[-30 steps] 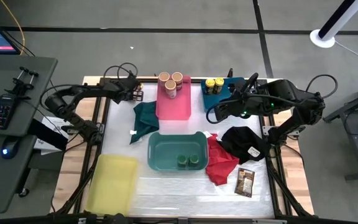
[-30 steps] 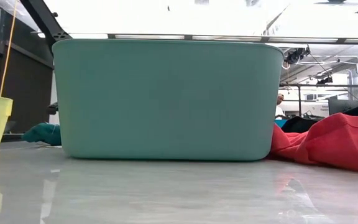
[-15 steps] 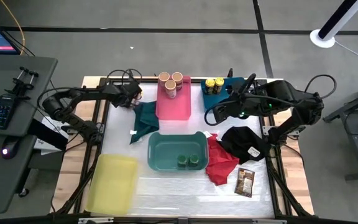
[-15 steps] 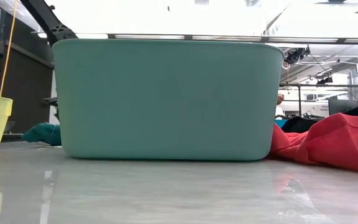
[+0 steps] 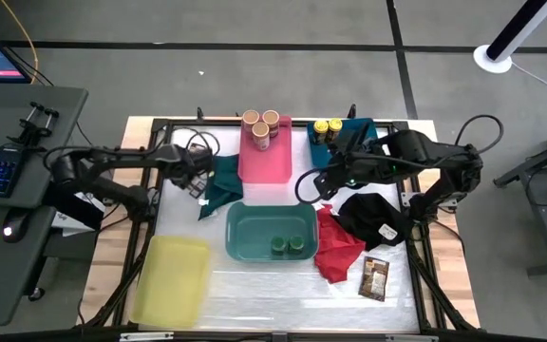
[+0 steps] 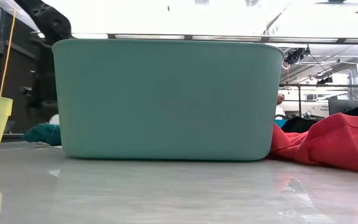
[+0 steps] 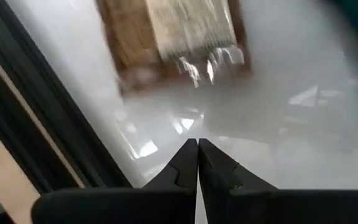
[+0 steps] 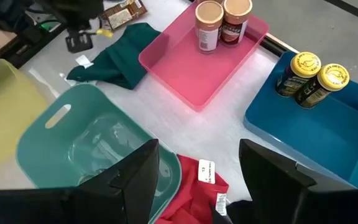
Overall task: Sort spices by type
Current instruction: Put the top orange seasoning pack into the yellow bin
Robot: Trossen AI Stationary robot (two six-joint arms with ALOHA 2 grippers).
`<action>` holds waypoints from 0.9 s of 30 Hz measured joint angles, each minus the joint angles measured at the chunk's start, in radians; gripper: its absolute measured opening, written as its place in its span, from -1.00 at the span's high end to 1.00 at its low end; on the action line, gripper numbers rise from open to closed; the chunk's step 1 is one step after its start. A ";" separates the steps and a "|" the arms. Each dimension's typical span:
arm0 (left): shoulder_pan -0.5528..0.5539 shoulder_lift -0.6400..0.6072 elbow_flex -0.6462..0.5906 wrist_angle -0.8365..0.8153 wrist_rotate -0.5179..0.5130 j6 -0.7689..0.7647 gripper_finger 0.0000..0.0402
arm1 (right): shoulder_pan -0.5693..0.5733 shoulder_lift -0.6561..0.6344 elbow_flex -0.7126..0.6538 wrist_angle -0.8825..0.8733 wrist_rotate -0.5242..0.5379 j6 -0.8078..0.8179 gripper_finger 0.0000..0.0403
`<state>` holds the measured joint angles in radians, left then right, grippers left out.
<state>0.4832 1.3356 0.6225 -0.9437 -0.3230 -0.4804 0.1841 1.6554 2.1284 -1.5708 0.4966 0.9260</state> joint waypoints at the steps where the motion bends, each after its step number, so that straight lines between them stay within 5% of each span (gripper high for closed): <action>1: -0.024 -0.013 -0.008 -0.003 0.015 -0.021 1.00 | 0.000 0.000 0.000 0.000 0.000 0.000 -0.07; 7: -0.085 -0.102 0.069 0.031 -0.068 -0.086 1.00 | 0.000 0.000 0.000 0.000 0.002 -0.011 -0.07; 13: 0.069 -0.073 0.111 0.179 -0.146 -0.032 1.00 | -0.002 0.000 0.000 0.000 0.004 -0.008 -0.07; 18: 0.172 0.011 0.052 0.293 -0.127 -0.205 1.00 | 0.006 0.000 0.000 0.000 0.004 0.028 -0.07; 27: 0.158 0.060 -0.059 0.414 -0.141 -0.304 1.00 | 0.038 0.001 0.000 0.000 0.006 0.069 -0.07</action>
<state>0.6411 1.3960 0.5637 -0.5297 -0.4636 -0.7841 0.2225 1.6562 2.1284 -1.5711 0.5029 0.9949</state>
